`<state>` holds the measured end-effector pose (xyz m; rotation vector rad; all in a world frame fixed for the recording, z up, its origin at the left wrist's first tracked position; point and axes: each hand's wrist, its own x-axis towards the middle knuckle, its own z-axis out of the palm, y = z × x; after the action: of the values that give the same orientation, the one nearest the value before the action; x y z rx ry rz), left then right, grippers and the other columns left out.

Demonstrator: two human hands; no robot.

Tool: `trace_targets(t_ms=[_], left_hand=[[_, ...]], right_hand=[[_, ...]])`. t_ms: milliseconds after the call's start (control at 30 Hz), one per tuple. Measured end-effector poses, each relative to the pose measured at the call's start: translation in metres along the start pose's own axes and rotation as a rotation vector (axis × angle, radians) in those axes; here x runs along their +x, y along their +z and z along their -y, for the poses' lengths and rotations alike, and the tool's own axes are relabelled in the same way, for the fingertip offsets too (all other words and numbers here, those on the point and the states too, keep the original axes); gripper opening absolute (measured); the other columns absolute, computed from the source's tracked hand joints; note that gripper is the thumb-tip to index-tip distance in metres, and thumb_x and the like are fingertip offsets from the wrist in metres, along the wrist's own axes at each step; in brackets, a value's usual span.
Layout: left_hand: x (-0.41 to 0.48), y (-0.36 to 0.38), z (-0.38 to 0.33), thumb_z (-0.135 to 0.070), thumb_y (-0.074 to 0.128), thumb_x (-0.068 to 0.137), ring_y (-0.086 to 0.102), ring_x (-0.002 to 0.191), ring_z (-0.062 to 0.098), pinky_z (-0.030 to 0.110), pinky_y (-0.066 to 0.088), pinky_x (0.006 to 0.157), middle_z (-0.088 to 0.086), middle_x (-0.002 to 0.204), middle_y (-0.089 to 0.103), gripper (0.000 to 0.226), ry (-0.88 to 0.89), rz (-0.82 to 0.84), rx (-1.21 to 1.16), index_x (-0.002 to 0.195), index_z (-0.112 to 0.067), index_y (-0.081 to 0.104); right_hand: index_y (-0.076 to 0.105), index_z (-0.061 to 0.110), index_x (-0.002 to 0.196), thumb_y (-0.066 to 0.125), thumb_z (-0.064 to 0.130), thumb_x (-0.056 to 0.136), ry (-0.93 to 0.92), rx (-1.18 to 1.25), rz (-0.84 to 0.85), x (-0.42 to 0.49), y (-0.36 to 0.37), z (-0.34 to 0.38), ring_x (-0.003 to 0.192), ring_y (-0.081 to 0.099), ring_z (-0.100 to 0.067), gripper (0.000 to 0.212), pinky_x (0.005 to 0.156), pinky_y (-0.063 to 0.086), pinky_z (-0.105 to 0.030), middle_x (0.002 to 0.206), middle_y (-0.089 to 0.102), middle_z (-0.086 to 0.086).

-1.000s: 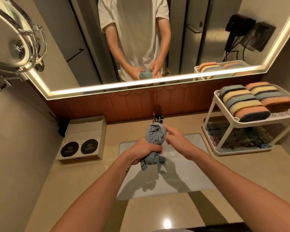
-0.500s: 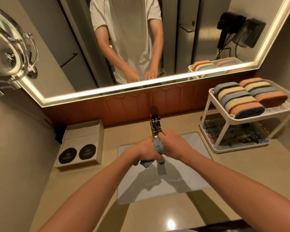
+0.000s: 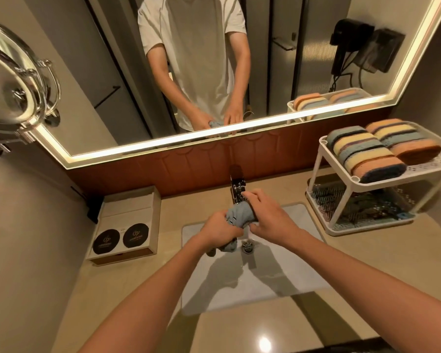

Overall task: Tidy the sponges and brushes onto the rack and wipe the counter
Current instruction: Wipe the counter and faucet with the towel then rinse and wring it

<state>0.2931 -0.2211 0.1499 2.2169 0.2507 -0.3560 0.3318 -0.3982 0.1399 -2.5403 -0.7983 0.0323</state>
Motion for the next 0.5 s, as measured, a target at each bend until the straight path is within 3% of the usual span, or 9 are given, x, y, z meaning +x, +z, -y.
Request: trace_targets(t_ms=[100,200,267,333,400,500], left_hand=[[0.000,-0.017,-0.002,-0.020,0.076,0.071,0.062,0.066,0.024,0.033,0.053,0.057,0.009,0.079,0.068,0.025,-0.130,0.196,-0.259,0.092,-0.012,0.065],[-0.002,-0.019,-0.016,-0.014,0.070,0.076,0.055,0.059,0.025,0.028,0.045,0.050,0.012,0.078,0.061,0.022,-0.126,0.447,-0.272,0.094,-0.007,0.059],[-0.004,-0.017,-0.026,-0.012,0.066,0.081,0.055,0.057,0.022,0.026,0.044,0.048,0.010,0.075,0.061,0.018,-0.125,0.522,-0.264,0.096,-0.006,0.058],[-0.005,-0.016,-0.033,-0.013,0.065,0.080,0.055,0.057,0.022,0.026,0.046,0.049,0.011,0.076,0.063,0.016,-0.129,0.515,-0.171,0.094,-0.006,0.060],[-0.004,-0.014,-0.035,-0.019,0.068,0.077,0.058,0.058,0.024,0.029,0.048,0.052,0.012,0.078,0.065,0.019,-0.116,0.465,0.010,0.091,-0.007,0.063],[-0.003,-0.004,-0.035,-0.026,0.075,0.075,0.061,0.059,0.021,0.031,0.053,0.051,0.007,0.077,0.068,0.020,-0.044,0.287,0.266,0.087,-0.013,0.066]], right_hand=[[0.031,0.011,0.154,0.073,0.026,0.079,-0.284,-0.261,-0.196,-0.023,-0.011,-0.008,0.142,0.035,-0.024,0.087,0.114,0.032,-0.047,0.154,0.035,-0.006],[0.036,0.007,0.152,0.078,0.029,0.076,-0.313,-0.280,-0.222,-0.024,-0.006,-0.013,0.144,0.033,-0.033,0.089,0.116,0.033,-0.053,0.154,0.033,-0.015],[0.048,0.007,0.142,0.085,0.021,0.070,-0.287,-0.203,-0.265,-0.019,-0.002,-0.009,0.130,0.042,-0.032,0.082,0.100,0.051,-0.049,0.140,0.040,-0.014],[0.057,0.007,0.126,0.086,0.012,0.066,-0.268,-0.190,-0.279,-0.014,-0.001,-0.003,0.108,0.050,-0.029,0.066,0.073,0.058,-0.041,0.121,0.048,-0.012],[0.060,0.006,0.110,0.082,0.004,0.068,-0.228,-0.233,-0.205,-0.011,0.000,0.000,0.092,0.053,-0.028,0.047,0.057,0.051,-0.037,0.107,0.052,-0.012],[0.053,0.010,0.093,0.073,0.002,0.077,-0.105,-0.263,-0.086,-0.005,0.005,0.005,0.080,0.043,-0.022,0.027,0.056,0.032,-0.032,0.098,0.047,-0.008]])
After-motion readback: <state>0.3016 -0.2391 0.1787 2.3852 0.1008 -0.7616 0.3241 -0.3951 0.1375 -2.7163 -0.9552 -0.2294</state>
